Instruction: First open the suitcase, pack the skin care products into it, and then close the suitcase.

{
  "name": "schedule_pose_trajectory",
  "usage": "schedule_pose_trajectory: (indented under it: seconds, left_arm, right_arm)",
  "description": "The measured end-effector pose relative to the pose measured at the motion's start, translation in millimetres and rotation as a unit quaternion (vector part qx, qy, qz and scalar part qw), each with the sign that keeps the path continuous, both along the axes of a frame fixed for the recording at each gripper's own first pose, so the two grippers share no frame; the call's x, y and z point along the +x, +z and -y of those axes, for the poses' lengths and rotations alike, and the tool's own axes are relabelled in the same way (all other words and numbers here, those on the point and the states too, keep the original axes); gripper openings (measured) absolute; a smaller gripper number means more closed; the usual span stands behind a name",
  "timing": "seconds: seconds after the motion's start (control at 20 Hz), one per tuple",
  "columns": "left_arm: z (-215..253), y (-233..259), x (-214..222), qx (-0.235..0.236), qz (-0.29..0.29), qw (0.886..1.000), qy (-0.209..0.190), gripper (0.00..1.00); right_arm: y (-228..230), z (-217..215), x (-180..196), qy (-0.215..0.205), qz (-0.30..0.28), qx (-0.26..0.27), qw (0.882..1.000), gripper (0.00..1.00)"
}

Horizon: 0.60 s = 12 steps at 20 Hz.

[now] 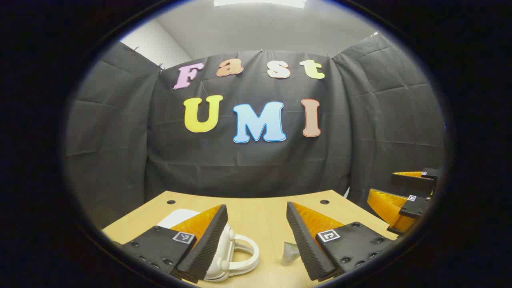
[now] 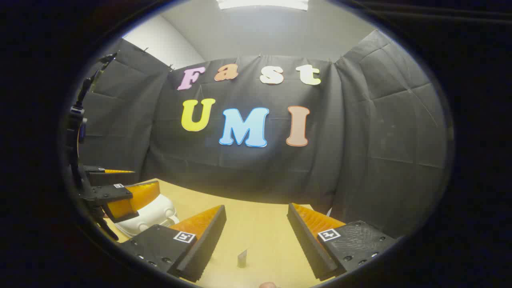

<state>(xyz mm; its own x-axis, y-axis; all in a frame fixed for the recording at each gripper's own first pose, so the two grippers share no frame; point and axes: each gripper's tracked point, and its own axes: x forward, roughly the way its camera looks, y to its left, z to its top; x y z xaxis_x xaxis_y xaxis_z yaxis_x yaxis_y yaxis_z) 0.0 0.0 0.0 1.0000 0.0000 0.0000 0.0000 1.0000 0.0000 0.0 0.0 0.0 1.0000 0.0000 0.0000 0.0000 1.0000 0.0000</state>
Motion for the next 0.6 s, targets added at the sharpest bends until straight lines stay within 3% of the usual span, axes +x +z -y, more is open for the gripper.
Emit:
schedule_pose_trajectory:
  seconds: [0.6]
  left_arm:
    - [2.1, -8.3, -1.8, -0.006, -0.013, 1.0, -0.01, 0.95]
  right_arm:
    - [0.1, -8.3, -4.8, 0.011, -0.001, -0.004, 1.0, 0.94]
